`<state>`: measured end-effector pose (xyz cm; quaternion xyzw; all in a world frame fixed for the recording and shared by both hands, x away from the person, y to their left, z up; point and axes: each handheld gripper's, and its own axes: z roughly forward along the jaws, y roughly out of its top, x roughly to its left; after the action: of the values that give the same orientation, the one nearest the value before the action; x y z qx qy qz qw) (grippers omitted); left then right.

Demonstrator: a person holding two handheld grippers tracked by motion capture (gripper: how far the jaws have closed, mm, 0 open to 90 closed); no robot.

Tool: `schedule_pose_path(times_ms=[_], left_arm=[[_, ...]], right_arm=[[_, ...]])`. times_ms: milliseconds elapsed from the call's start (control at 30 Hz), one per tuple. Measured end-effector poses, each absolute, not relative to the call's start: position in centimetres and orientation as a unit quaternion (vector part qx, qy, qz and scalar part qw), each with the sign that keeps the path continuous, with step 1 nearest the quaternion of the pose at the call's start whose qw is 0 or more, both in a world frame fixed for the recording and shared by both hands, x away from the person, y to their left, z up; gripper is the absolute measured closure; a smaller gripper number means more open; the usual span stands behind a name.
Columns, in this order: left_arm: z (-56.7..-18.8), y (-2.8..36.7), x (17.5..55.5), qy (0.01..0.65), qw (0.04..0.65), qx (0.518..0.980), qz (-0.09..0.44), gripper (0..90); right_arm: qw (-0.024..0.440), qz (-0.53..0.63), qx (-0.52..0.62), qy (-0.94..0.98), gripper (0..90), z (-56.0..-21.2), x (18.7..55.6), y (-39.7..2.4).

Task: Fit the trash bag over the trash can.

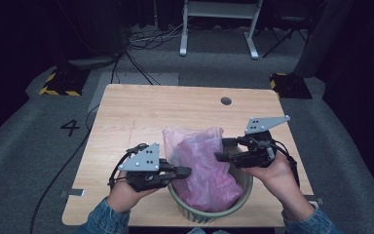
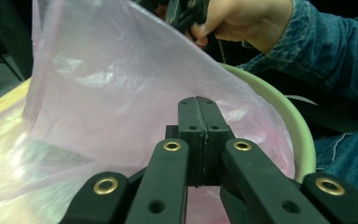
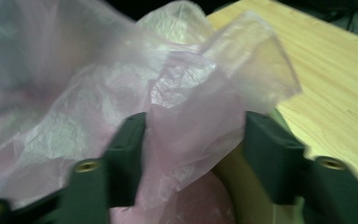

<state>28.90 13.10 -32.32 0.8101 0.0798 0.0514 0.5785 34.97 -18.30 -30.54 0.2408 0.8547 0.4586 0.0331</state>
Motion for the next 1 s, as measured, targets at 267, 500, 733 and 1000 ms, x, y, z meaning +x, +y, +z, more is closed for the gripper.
schedule_pose_path(times_ms=[267,500,733,1000], left_arm=[[-30.5,15.7,28.9,0.103,0.576,0.803,0.111,73.6],[-28.2,16.8,30.1,0.121,0.597,0.782,0.130,58.1],[-27.6,15.2,33.0,0.104,0.592,0.788,0.131,43.1],[-26.9,12.7,35.3,0.083,0.603,0.787,0.099,41.5]], right_arm=[[0.090,0.454,0.140,0.875,86.8,-30.2,33.7,-17.1],[0.119,0.448,0.110,0.879,88.2,-30.0,32.3,-17.1],[0.117,0.449,0.100,0.880,87.6,-29.9,31.8,-16.9],[0.118,0.444,0.099,0.883,87.2,-30.0,31.9,-16.5]])
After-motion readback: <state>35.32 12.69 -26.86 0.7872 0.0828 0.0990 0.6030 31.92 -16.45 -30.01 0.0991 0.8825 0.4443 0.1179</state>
